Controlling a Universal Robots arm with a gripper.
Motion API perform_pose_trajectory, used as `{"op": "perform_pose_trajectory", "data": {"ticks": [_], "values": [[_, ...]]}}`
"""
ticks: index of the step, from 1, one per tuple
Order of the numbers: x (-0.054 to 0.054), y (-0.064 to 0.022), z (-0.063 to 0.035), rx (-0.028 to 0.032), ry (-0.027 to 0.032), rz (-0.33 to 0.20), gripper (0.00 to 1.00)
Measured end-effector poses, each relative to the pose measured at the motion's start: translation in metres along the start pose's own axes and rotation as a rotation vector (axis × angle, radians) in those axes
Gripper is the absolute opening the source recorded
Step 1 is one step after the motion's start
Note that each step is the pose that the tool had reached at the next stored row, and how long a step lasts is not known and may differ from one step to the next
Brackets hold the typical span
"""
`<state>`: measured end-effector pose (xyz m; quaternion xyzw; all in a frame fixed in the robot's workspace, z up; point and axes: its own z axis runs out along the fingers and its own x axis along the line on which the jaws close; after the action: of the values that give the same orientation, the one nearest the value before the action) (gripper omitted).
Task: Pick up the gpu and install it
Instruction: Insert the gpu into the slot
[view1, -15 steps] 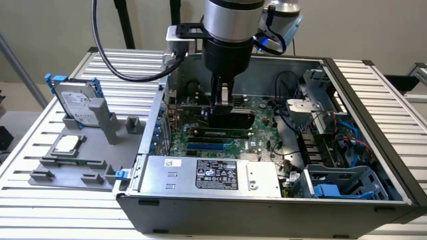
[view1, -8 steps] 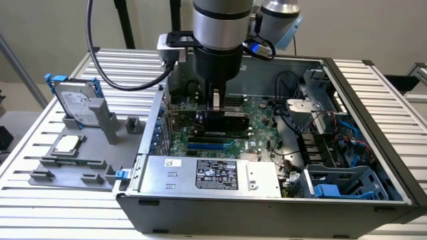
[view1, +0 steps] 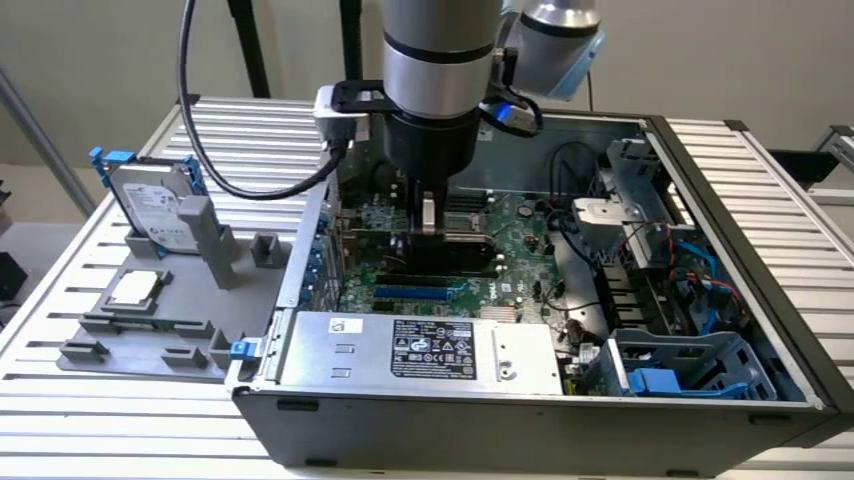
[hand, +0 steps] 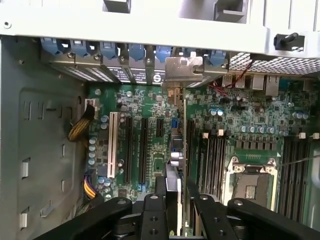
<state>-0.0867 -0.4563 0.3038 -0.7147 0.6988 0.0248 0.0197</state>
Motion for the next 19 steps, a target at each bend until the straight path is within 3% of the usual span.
{"op": "perform_pose_trajectory", "data": {"ticks": [19], "values": [[0.001, 0.0081, 0.0322, 0.0030, -0.0002, 0.047, 0.00]]}}
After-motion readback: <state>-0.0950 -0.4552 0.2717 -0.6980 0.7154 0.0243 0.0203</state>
